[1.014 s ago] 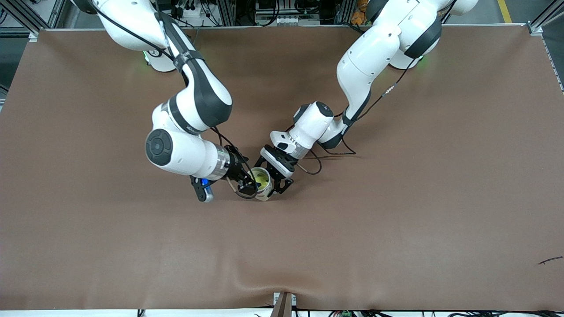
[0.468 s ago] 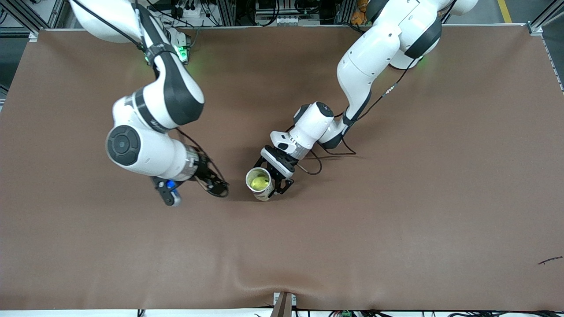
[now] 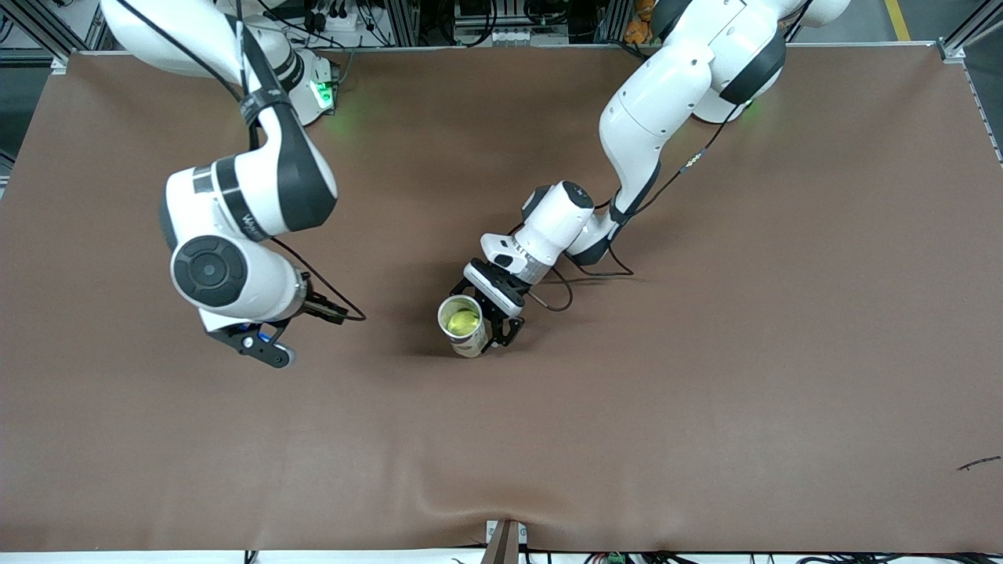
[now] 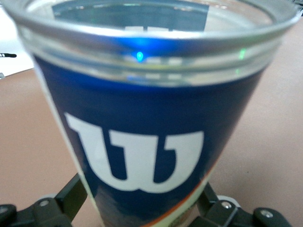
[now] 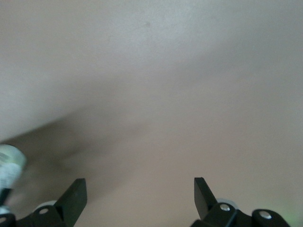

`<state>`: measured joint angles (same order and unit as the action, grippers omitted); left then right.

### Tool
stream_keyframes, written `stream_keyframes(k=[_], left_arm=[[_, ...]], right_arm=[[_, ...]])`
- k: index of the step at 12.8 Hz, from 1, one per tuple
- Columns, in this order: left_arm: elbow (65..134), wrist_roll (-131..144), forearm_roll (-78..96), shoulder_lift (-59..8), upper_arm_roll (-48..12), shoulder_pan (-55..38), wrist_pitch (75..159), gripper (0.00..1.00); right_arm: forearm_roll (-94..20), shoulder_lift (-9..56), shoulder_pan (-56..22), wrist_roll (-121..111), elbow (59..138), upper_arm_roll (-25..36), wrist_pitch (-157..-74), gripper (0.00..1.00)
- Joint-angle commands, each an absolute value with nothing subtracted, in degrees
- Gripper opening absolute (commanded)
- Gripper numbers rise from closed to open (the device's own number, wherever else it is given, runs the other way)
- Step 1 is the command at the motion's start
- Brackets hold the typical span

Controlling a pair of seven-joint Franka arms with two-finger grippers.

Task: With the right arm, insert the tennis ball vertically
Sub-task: 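Withdraw the right gripper while the left gripper releases the can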

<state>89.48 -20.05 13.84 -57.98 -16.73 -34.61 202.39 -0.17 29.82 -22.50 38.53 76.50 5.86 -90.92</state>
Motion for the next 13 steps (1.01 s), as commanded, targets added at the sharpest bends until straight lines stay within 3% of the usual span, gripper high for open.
stream_keyframes(k=[1, 8, 13], left_arm=[[93.2, -19.7, 14.3, -56.3, -16.5, -34.4, 202.8, 1.00], [109.7, -19.9, 14.3, -47.8, -16.8, -29.8, 202.5, 1.00], [113.7, -19.8, 14.3, -42.7, -17.0, -22.8, 196.9, 1.00]], right_arm=[[1.1, 26.5, -18.6, 29.1, 81.5, 5.0, -90.8, 1.00], [0.2, 16.7, -11.3, 11.6, 97.3, 4.7, -91.1, 1.00], [0.2, 14.7, -8.7, 7.6, 98.4, 5.0, -82.2, 1.00]])
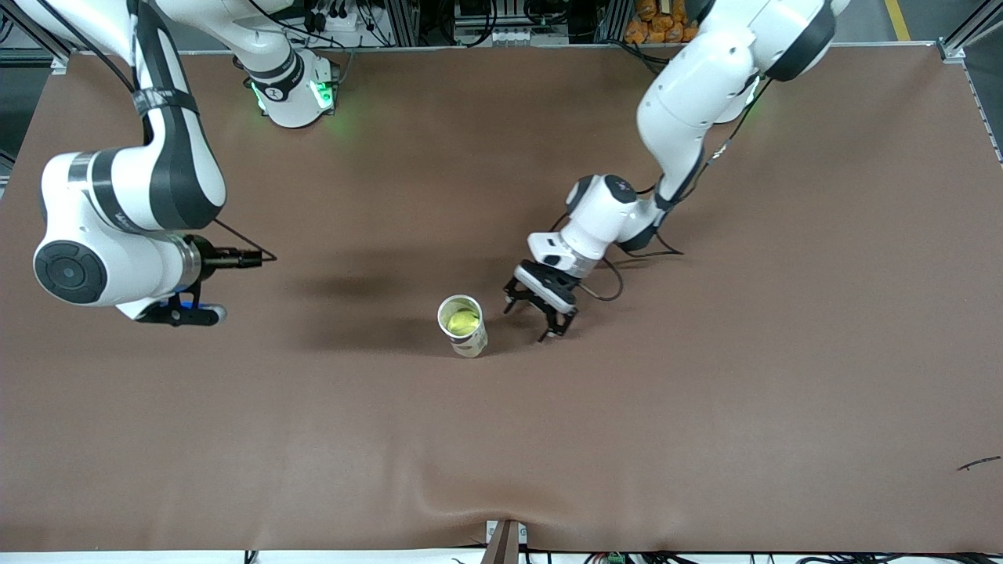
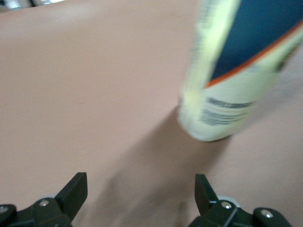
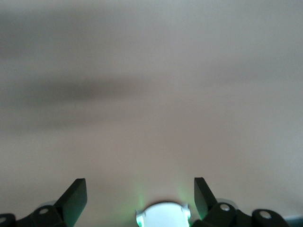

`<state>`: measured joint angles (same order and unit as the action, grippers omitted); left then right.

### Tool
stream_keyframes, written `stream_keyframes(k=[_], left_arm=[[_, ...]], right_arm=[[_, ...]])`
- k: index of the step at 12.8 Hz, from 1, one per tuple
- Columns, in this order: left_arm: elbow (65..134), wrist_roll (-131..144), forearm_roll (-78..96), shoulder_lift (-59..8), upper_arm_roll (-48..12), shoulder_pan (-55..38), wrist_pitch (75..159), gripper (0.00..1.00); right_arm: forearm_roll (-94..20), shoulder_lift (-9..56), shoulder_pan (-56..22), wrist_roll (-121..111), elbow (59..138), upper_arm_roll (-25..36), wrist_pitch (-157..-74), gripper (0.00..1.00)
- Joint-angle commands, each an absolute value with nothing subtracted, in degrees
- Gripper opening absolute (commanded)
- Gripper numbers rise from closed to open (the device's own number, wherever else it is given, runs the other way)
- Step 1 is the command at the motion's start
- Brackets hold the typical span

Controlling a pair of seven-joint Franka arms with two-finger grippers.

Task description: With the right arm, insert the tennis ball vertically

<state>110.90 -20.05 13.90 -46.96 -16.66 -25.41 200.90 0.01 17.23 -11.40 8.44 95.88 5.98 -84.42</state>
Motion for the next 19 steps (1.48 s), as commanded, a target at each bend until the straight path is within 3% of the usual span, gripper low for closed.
stream_keyframes(k=[1, 4, 8, 11, 14, 19], left_arm=[[113.2, -20.1, 14.2, -42.1, -17.0, -20.9, 193.7, 1.00], [108.0, -20.5, 13.6, -41.2, -17.0, -16.0, 183.9, 1.00], [94.6, -20.1, 13.8, -41.5, -17.0, -10.2, 164.0, 1.00], [86.0, -19.6, 14.5, -42.0, -16.0, -8.3, 151.3, 1.00], [82.2, -18.3, 15.2, -41.5, -16.0, -5.4, 141.5, 1.00], [81.3, -16.9, 14.5, -37.5, -15.8, -2.7, 132.2, 1.00]], right_arm=[[-0.1, 14.8, -5.2, 7.2, 98.4, 4.7, -80.1, 1.00], [-0.5, 12.2, -2.1, 1.1, 100.9, 4.9, -73.3, 1.00], [-0.4, 3.9, -1.6, 0.3, 110.5, 5.0, -80.7, 1.00], [0.4, 4.1, -1.1, 0.3, 109.8, 5.0, -92.4, 1.00], [0.4, 4.7, 0.1, 0.2, 107.8, 5.0, -107.3, 1.00], [0.5, 5.1, -0.2, 0.9, 95.8, 4.9, -108.2, 1.00]])
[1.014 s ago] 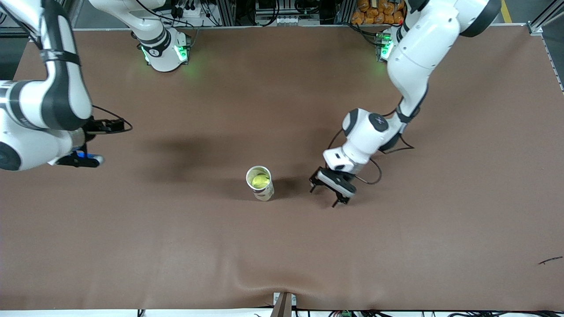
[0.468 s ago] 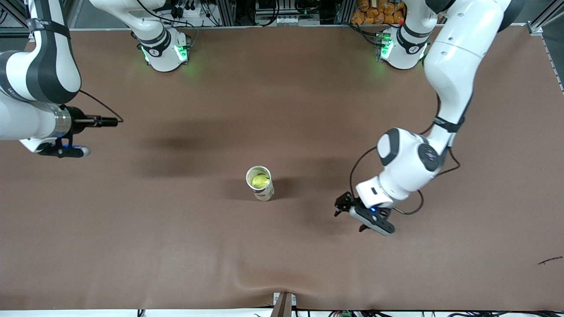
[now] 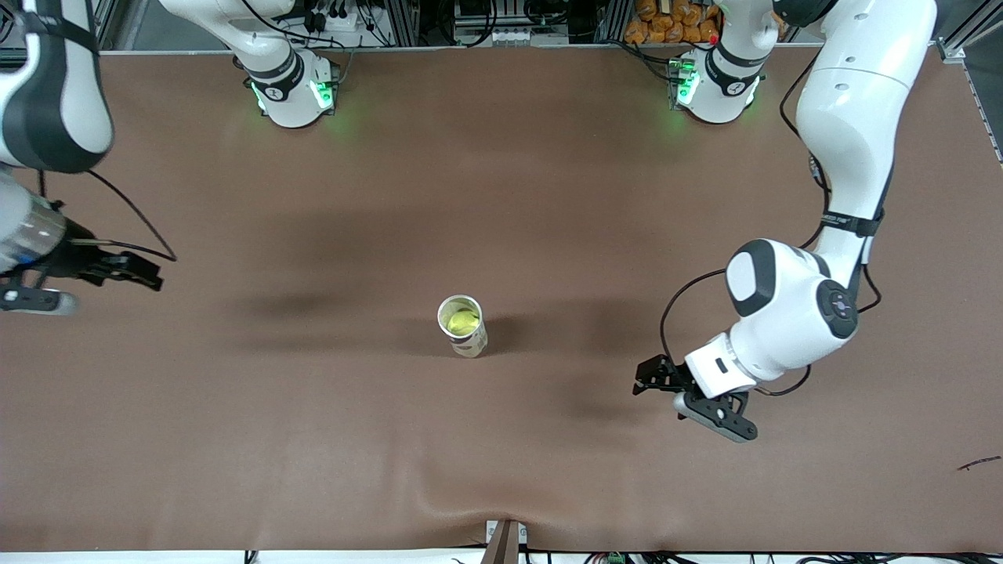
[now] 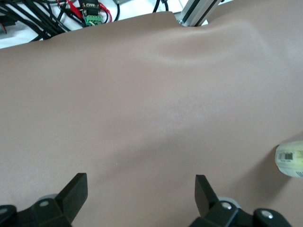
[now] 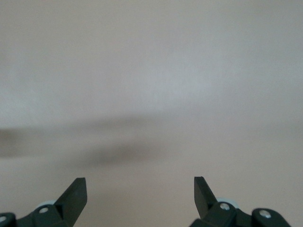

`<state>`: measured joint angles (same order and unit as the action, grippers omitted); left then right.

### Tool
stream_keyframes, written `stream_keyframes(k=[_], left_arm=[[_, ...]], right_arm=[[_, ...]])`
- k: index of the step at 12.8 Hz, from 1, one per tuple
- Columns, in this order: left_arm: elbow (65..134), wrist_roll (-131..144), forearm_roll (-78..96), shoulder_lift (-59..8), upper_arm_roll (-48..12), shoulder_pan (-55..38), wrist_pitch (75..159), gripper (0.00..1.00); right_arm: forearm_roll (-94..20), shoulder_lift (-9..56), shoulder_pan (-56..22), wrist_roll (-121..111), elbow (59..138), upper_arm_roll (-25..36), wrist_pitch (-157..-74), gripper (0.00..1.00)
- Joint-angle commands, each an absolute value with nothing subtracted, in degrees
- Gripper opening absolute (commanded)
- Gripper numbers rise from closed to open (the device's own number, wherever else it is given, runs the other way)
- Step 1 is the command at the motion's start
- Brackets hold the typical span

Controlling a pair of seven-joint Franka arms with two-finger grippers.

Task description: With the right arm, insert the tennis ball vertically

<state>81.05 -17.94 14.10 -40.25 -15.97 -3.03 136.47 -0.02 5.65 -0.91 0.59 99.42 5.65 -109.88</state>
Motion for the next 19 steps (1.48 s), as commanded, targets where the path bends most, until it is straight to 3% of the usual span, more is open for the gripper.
stream_keyframes(k=[1, 5, 8, 11, 14, 17, 19], left_arm=[[81.3, -16.3, 14.3, -36.0, -15.6, -2.7, 130.6, 1.00], [81.5, -14.9, 13.7, -31.6, -15.4, -0.2, 121.7, 1.00], [81.4, -13.3, 10.2, -28.4, -15.1, 0.5, 116.4, 1.00], [81.7, -12.1, 5.1, -22.6, -10.3, 0.9, 108.7, 1.00], [82.6, -11.7, 3.4, -14.7, -4.2, 1.2, 101.8, 1.00], [84.2, -11.4, 3.4, -7.1, 0.6, 1.1, 94.3, 1.00], [89.4, -11.2, 3.4, -1.2, 3.0, 0.4, 93.1, 1.00]], right_arm=[[0.4, 4.4, -0.1, 1.1, 94.8, 4.9, -105.1, 1.00], [-0.5, 2.6, -0.3, 6.2, 89.3, 4.5, -91.5, 1.00], [-0.6, -2.3, -0.1, 6.2, 92.3, 4.7, -90.1, 1.00], [-0.9, -3.9, 0.1, 6.3, 92.4, 4.9, -88.0, 1.00], [-7.3, -0.8, 5.7, 6.4, 86.3, 5.9, -85.1, 1.00], [-3.6, -1.6, 4.3, 0.1, 86.6, 4.7, -82.7, 1.00], [1.6, -2.2, 1.4, -0.6, 86.9, 3.3, -82.9, 1.00]])
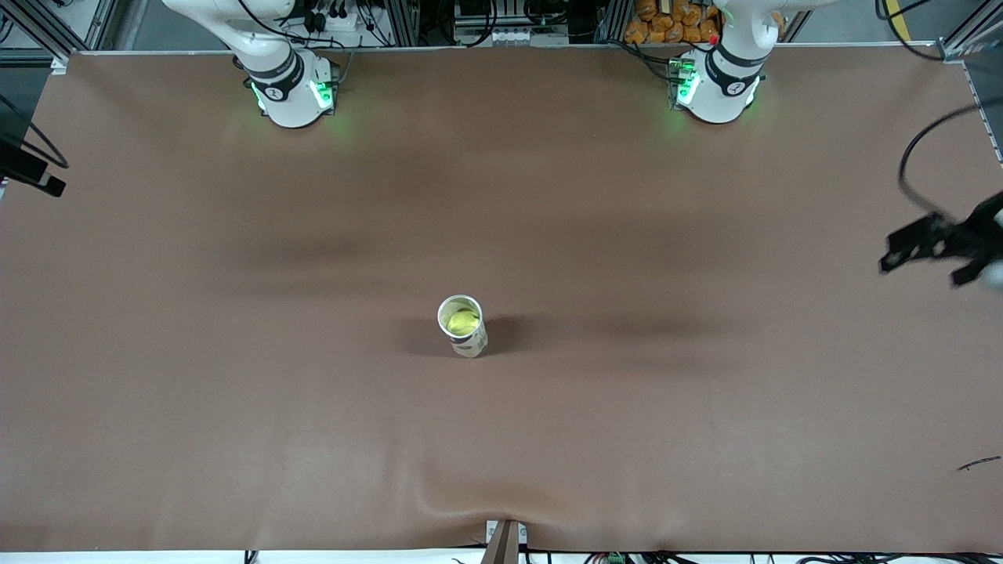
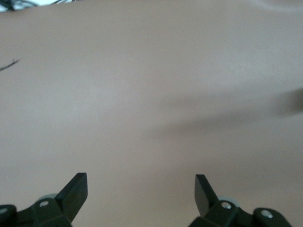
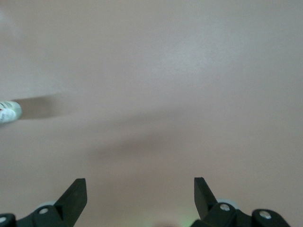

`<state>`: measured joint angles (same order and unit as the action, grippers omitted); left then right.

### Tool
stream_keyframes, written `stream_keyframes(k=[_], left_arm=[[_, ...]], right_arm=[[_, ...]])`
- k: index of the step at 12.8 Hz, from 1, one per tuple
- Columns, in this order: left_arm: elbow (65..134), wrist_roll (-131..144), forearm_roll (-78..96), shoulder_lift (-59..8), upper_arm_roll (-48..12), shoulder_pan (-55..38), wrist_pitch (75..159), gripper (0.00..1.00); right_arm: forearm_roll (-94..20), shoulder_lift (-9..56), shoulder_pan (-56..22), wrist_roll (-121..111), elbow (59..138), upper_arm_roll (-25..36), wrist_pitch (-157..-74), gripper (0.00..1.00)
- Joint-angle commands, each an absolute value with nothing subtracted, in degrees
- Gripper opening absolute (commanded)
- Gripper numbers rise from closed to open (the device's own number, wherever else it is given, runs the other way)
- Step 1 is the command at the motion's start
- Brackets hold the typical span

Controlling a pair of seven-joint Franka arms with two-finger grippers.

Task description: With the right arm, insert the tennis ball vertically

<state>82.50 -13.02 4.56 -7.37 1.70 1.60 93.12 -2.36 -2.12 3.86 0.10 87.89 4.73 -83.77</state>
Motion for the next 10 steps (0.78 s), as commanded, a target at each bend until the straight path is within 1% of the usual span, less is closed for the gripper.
stream_keyframes(k=[1, 3, 6, 10], left_arm=[[91.6, -11.2, 3.4, 0.9, 3.4, 0.4, 93.0, 1.00], [92.8, -10.9, 3.3, 3.9, 3.7, -0.5, 91.7, 1.00], [93.1, -6.9, -0.1, 6.1, 4.0, -4.0, 87.3, 1.00], [93.4, -6.2, -1.0, 8.3, 4.2, -6.5, 85.3, 1.00]], right_arm=[[1.9, -2.2, 0.7, -1.6, 87.7, 3.3, -83.4, 1.00], [1.9, -2.2, 0.9, -5.3, 87.9, 3.3, -83.5, 1.00], [1.7, -2.1, 1.1, -5.5, 87.8, 3.4, -84.3, 1.00], [1.1, -2.0, 1.2, -5.4, 87.8, 3.5, -85.9, 1.00]])
